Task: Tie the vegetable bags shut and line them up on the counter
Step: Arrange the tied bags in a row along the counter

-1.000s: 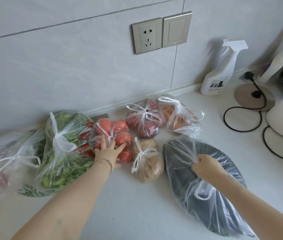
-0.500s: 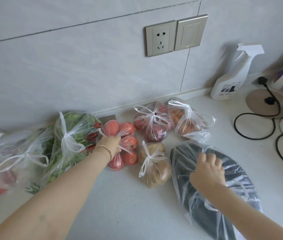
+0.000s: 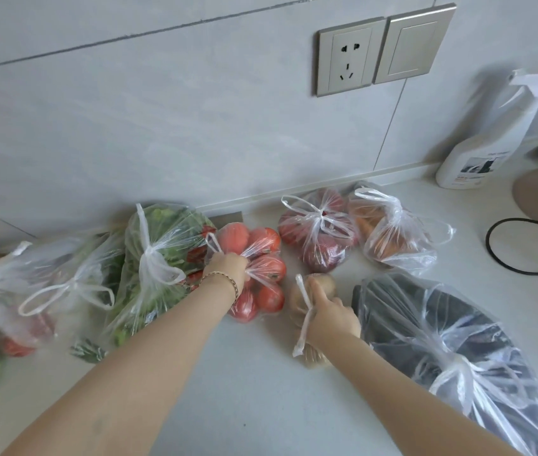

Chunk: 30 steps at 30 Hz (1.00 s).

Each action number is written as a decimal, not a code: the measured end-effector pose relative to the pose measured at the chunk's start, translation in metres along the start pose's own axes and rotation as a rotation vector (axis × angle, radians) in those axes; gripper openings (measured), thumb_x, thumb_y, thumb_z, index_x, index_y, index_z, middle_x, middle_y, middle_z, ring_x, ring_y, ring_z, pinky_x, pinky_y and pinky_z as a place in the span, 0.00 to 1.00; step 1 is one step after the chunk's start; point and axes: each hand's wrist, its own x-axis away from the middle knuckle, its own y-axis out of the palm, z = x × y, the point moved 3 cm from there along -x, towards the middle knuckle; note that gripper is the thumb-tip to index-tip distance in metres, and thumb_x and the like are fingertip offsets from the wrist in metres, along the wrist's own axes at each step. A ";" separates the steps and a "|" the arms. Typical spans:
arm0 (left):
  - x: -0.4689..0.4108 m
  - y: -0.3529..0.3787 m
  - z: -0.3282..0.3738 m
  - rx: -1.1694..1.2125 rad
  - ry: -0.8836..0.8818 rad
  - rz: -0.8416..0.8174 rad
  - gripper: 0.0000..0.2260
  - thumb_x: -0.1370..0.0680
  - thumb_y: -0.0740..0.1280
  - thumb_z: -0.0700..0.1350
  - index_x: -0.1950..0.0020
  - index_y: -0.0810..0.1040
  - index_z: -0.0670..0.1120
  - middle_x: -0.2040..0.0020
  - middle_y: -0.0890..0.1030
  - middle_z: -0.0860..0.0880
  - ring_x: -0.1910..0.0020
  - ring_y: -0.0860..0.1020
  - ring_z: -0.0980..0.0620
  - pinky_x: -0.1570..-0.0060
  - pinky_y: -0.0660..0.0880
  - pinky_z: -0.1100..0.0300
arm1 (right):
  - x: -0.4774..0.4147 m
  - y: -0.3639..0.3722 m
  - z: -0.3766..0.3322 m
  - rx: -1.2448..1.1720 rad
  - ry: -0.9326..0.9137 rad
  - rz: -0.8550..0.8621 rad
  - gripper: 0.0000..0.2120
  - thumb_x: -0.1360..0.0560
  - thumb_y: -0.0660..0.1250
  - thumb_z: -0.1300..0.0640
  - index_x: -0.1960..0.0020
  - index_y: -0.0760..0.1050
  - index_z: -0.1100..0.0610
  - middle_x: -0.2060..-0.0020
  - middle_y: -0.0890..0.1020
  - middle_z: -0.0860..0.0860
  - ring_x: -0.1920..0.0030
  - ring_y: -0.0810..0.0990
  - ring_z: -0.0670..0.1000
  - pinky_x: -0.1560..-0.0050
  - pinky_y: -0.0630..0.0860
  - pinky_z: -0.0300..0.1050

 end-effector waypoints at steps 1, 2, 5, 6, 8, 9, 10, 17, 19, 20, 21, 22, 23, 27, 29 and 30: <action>-0.001 -0.001 0.000 0.030 -0.010 -0.007 0.12 0.21 0.60 0.46 0.41 0.75 0.43 0.44 0.78 0.42 0.42 0.75 0.40 0.42 0.73 0.50 | 0.004 0.004 0.001 0.018 -0.010 0.020 0.35 0.25 0.58 0.55 0.26 0.42 0.40 0.37 0.72 0.57 0.40 0.73 0.60 0.40 0.71 0.52; -0.003 0.000 -0.002 0.067 -0.008 -0.004 0.12 0.21 0.61 0.46 0.42 0.76 0.42 0.44 0.78 0.41 0.42 0.75 0.40 0.42 0.73 0.49 | 0.006 0.009 0.000 0.025 -0.028 0.033 0.34 0.24 0.58 0.56 0.26 0.43 0.40 0.37 0.72 0.56 0.40 0.73 0.59 0.40 0.71 0.52; 0.003 -0.001 -0.002 0.148 0.070 0.127 0.10 0.21 0.61 0.45 0.47 0.76 0.40 0.46 0.78 0.41 0.46 0.77 0.40 0.47 0.75 0.49 | 0.004 0.017 0.008 -0.117 -0.036 0.036 0.33 0.24 0.57 0.56 0.26 0.44 0.40 0.39 0.72 0.56 0.43 0.76 0.59 0.41 0.73 0.52; 0.007 -0.002 -0.003 0.173 0.103 0.175 0.09 0.22 0.60 0.44 0.50 0.76 0.40 0.48 0.79 0.42 0.48 0.77 0.40 0.48 0.74 0.50 | 0.002 0.020 0.010 -0.196 0.002 0.013 0.35 0.25 0.60 0.54 0.26 0.43 0.40 0.39 0.71 0.56 0.44 0.77 0.58 0.42 0.74 0.52; 0.014 -0.009 -0.005 0.197 0.178 0.214 0.09 0.22 0.61 0.44 0.54 0.76 0.39 0.50 0.79 0.42 0.50 0.77 0.41 0.50 0.72 0.52 | -0.001 0.026 0.012 -0.331 0.078 -0.018 0.43 0.28 0.66 0.49 0.26 0.39 0.40 0.37 0.69 0.56 0.45 0.78 0.57 0.44 0.76 0.51; 0.016 -0.014 -0.007 0.188 0.215 0.210 0.09 0.23 0.62 0.45 0.57 0.75 0.40 0.52 0.79 0.42 0.51 0.77 0.42 0.52 0.72 0.53 | -0.001 0.027 0.010 -0.363 0.096 -0.027 0.45 0.29 0.67 0.48 0.26 0.38 0.40 0.35 0.66 0.56 0.45 0.78 0.57 0.45 0.76 0.51; 0.017 -0.019 -0.007 0.176 0.248 0.206 0.09 0.23 0.63 0.45 0.59 0.74 0.41 0.54 0.79 0.42 0.52 0.77 0.42 0.53 0.71 0.54 | -0.001 0.028 0.009 -0.372 0.099 -0.027 0.46 0.30 0.68 0.48 0.26 0.37 0.40 0.33 0.65 0.57 0.45 0.78 0.57 0.45 0.76 0.50; 0.013 -0.064 -0.015 0.173 0.375 0.351 0.10 0.23 0.63 0.45 0.57 0.77 0.38 0.55 0.78 0.43 0.50 0.76 0.45 0.50 0.70 0.55 | 0.000 0.027 0.006 -0.394 0.103 -0.031 0.46 0.31 0.69 0.50 0.27 0.39 0.36 0.35 0.68 0.53 0.51 0.80 0.55 0.52 0.79 0.49; 0.012 -0.075 -0.017 0.159 0.380 0.423 0.11 0.22 0.63 0.45 0.58 0.77 0.37 0.55 0.79 0.43 0.53 0.76 0.45 0.53 0.70 0.55 | 0.002 0.027 0.004 -0.388 0.092 -0.032 0.46 0.31 0.70 0.50 0.27 0.41 0.36 0.36 0.68 0.52 0.51 0.80 0.55 0.53 0.79 0.49; 0.010 -0.077 -0.018 0.160 0.385 0.452 0.11 0.23 0.64 0.43 0.59 0.77 0.37 0.56 0.79 0.42 0.54 0.77 0.44 0.55 0.70 0.54 | 0.001 0.027 0.003 -0.379 0.088 -0.031 0.45 0.31 0.69 0.51 0.27 0.41 0.36 0.36 0.69 0.52 0.51 0.80 0.55 0.51 0.79 0.50; 0.008 -0.078 -0.018 0.138 0.402 0.458 0.10 0.24 0.65 0.41 0.61 0.77 0.36 0.58 0.80 0.40 0.56 0.77 0.43 0.58 0.71 0.53 | 0.001 0.027 0.001 -0.368 0.082 -0.034 0.44 0.30 0.68 0.52 0.27 0.42 0.36 0.36 0.69 0.52 0.50 0.80 0.55 0.50 0.79 0.50; 0.004 -0.078 -0.018 0.106 0.427 0.466 0.08 0.26 0.67 0.37 0.63 0.77 0.35 0.61 0.80 0.39 0.59 0.78 0.41 0.62 0.73 0.52 | 0.001 0.027 -0.002 -0.363 0.076 -0.039 0.43 0.30 0.67 0.52 0.27 0.42 0.37 0.37 0.69 0.52 0.50 0.80 0.55 0.49 0.79 0.50; 0.002 -0.078 -0.017 0.068 0.439 0.452 0.06 0.30 0.70 0.33 0.66 0.77 0.35 0.65 0.79 0.39 0.64 0.79 0.40 0.67 0.73 0.53 | 0.001 0.027 -0.006 -0.360 0.066 -0.046 0.43 0.30 0.67 0.52 0.27 0.43 0.37 0.37 0.69 0.52 0.49 0.80 0.55 0.48 0.78 0.50; -0.007 -0.071 -0.016 -0.093 0.480 0.287 0.09 0.41 0.75 0.29 0.70 0.77 0.39 0.70 0.79 0.44 0.70 0.79 0.45 0.72 0.73 0.59 | 0.002 0.029 -0.018 -0.373 0.028 -0.043 0.42 0.31 0.67 0.54 0.27 0.46 0.37 0.38 0.70 0.50 0.46 0.78 0.54 0.49 0.76 0.45; -0.010 -0.062 -0.017 -0.160 0.482 0.266 0.07 0.39 0.74 0.31 0.67 0.78 0.40 0.66 0.80 0.45 0.65 0.79 0.46 0.68 0.73 0.60 | 0.002 0.029 -0.028 -0.395 0.014 -0.019 0.40 0.31 0.64 0.57 0.26 0.47 0.38 0.37 0.70 0.50 0.46 0.78 0.54 0.50 0.75 0.45; -0.010 -0.057 -0.016 -0.172 0.528 0.257 0.11 0.45 0.77 0.31 0.71 0.77 0.42 0.71 0.78 0.47 0.70 0.78 0.48 0.72 0.72 0.64 | 0.000 0.031 -0.034 -0.403 0.003 -0.010 0.40 0.31 0.63 0.57 0.27 0.48 0.38 0.37 0.70 0.50 0.46 0.78 0.54 0.50 0.76 0.46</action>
